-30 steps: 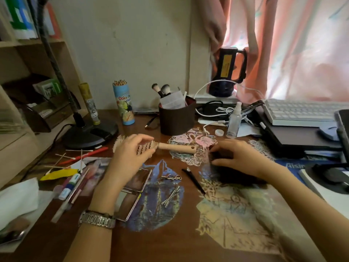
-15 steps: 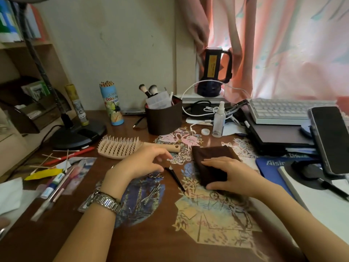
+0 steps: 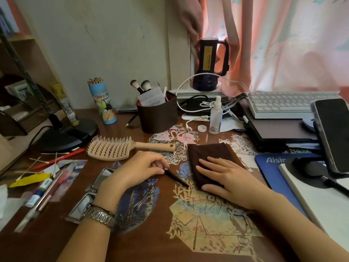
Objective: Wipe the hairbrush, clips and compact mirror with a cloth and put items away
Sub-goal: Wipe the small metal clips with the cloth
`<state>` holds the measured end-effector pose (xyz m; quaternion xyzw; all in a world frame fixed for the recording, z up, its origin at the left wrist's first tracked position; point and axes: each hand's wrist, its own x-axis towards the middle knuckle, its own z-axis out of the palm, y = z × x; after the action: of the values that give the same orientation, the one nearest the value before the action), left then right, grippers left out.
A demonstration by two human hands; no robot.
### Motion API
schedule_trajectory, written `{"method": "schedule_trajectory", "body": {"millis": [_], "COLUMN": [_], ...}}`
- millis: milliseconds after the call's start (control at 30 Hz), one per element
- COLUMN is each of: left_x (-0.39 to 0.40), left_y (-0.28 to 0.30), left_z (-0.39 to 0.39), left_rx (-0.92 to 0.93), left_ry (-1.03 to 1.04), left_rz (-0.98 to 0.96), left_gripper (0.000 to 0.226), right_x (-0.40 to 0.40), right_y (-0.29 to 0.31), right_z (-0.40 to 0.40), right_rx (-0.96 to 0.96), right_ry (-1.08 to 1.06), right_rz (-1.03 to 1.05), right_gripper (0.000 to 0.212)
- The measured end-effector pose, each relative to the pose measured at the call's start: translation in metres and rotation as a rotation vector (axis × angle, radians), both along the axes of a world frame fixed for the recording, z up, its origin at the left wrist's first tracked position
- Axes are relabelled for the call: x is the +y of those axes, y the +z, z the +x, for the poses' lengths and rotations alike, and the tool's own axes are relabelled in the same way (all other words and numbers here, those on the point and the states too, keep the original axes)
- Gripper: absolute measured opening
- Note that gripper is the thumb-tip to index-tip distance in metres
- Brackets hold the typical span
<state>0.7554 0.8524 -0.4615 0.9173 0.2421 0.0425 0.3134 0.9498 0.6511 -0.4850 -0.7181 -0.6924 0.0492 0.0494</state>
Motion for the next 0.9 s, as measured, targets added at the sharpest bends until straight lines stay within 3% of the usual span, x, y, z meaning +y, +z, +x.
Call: {"method": "schedule_trajectory", "body": {"millis": [700, 900], "left_x": [-0.021, -0.028], "left_y": [-0.006, -0.006], "left_z": [0.016, 0.019], "left_rx": [-0.157, -0.199], "left_ry": [0.241, 0.37], "left_rz": [-0.007, -0.131], "left_gripper": [0.008, 0.012], "right_x": [-0.001, -0.002], "right_y": [-0.003, -0.005], "right_z": [-0.004, -0.007], "right_rx": [0.015, -0.005], "right_ry": [-0.035, -0.029], "right_rz": [0.05, 0.048], "right_gripper": [0.062, 0.068]}}
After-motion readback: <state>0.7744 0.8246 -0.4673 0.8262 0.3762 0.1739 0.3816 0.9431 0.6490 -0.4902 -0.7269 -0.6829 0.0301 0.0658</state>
